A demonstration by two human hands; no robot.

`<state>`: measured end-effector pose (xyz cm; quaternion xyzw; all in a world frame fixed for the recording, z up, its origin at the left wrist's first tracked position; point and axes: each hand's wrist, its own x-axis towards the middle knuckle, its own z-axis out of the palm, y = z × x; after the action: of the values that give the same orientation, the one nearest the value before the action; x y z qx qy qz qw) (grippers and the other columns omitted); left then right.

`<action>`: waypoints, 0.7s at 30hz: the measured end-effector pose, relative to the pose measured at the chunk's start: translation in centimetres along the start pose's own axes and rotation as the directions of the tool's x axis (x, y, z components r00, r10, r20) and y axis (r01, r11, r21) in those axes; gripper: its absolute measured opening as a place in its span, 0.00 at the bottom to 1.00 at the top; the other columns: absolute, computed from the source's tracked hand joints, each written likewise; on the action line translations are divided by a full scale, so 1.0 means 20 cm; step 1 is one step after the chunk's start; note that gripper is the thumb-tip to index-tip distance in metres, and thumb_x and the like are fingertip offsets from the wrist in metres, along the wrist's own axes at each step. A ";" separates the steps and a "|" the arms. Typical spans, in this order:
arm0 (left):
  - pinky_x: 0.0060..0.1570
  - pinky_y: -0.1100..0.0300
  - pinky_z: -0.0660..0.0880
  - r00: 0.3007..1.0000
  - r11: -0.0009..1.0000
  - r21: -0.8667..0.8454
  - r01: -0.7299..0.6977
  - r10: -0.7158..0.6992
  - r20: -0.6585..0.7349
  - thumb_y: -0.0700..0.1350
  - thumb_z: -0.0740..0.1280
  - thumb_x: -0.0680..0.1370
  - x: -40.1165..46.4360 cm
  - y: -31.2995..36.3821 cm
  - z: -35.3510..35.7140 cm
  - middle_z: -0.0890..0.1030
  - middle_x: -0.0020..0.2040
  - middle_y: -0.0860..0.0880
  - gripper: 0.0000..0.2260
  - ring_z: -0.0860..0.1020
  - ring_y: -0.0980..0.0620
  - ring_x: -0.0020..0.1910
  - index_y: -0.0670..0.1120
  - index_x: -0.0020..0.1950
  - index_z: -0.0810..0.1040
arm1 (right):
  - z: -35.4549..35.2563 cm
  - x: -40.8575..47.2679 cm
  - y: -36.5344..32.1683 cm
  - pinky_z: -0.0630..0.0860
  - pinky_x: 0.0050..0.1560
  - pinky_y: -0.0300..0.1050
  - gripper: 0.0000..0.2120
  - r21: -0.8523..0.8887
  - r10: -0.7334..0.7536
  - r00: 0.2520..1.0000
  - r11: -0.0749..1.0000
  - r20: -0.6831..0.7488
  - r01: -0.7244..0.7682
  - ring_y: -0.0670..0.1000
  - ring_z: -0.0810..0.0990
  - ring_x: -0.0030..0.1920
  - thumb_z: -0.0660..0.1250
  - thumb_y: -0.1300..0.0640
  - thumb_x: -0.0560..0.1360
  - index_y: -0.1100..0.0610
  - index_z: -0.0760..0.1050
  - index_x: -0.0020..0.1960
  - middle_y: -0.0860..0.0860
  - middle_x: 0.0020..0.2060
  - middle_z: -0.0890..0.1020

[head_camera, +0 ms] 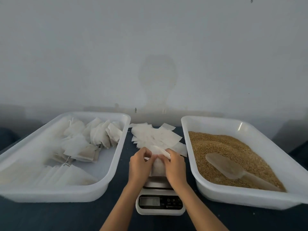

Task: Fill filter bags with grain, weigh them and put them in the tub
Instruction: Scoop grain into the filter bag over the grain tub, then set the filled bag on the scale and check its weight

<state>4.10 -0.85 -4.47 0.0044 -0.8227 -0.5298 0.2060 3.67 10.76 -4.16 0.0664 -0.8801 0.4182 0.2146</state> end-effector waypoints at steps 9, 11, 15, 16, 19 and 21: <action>0.46 0.57 0.75 0.999 0.998 -0.067 0.003 0.001 0.047 0.44 0.69 0.75 0.03 -0.09 0.00 0.78 0.41 0.52 0.05 0.77 0.50 0.45 0.48 0.41 0.75 | -0.03 0.09 0.14 0.71 0.50 0.42 0.04 0.087 -0.070 0.992 0.994 0.108 0.061 0.47 0.76 0.47 0.68 0.56 0.75 0.56 0.78 0.47 0.49 0.44 0.79; 0.48 0.57 0.76 0.999 0.993 -0.114 0.035 -0.035 0.001 0.45 0.67 0.77 0.04 -0.11 -0.02 0.79 0.45 0.51 0.02 0.77 0.49 0.48 0.48 0.45 0.75 | -0.06 0.08 0.17 0.69 0.53 0.33 0.03 0.170 -0.067 0.993 0.984 0.092 0.051 0.44 0.76 0.51 0.66 0.58 0.76 0.53 0.77 0.50 0.47 0.47 0.79; 0.41 0.72 0.69 0.989 0.982 -0.166 0.093 -0.110 -0.097 0.44 0.63 0.79 0.05 -0.15 -0.07 0.79 0.43 0.53 0.03 0.76 0.56 0.44 0.46 0.48 0.76 | -0.07 0.02 0.22 0.68 0.61 0.37 0.10 0.343 0.038 0.997 0.938 0.061 -0.057 0.40 0.73 0.59 0.63 0.58 0.78 0.53 0.73 0.59 0.43 0.55 0.77; 0.42 0.71 0.68 0.984 0.973 -0.197 0.120 -0.143 -0.108 0.43 0.63 0.79 0.05 -0.16 -0.08 0.79 0.44 0.53 0.04 0.76 0.57 0.44 0.45 0.49 0.76 | -0.07 0.02 0.22 0.68 0.63 0.40 0.10 0.394 0.075 0.995 0.914 0.063 -0.094 0.41 0.73 0.60 0.62 0.59 0.78 0.55 0.73 0.60 0.45 0.56 0.76; 0.44 0.71 0.67 0.970 0.942 -0.286 0.175 -0.215 -0.115 0.40 0.63 0.79 0.05 -0.17 -0.09 0.79 0.46 0.51 0.03 0.75 0.58 0.46 0.43 0.48 0.76 | -0.06 0.01 0.22 0.69 0.62 0.39 0.11 0.476 0.108 0.993 0.871 0.047 -0.118 0.47 0.74 0.60 0.61 0.60 0.79 0.61 0.73 0.60 0.51 0.57 0.77; 0.44 0.71 0.68 0.966 0.929 -0.322 0.183 -0.230 -0.114 0.38 0.62 0.78 0.04 -0.17 -0.09 0.79 0.46 0.51 0.04 0.75 0.59 0.46 0.44 0.47 0.76 | -0.06 0.01 0.21 0.70 0.57 0.31 0.11 0.505 0.103 0.994 0.856 0.041 -0.110 0.48 0.74 0.59 0.60 0.62 0.79 0.63 0.73 0.59 0.53 0.56 0.78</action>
<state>3.19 -4.17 -6.53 0.0986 -0.7069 -0.6688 0.2080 2.59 14.46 -6.42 0.0741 -0.7431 0.6453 0.1609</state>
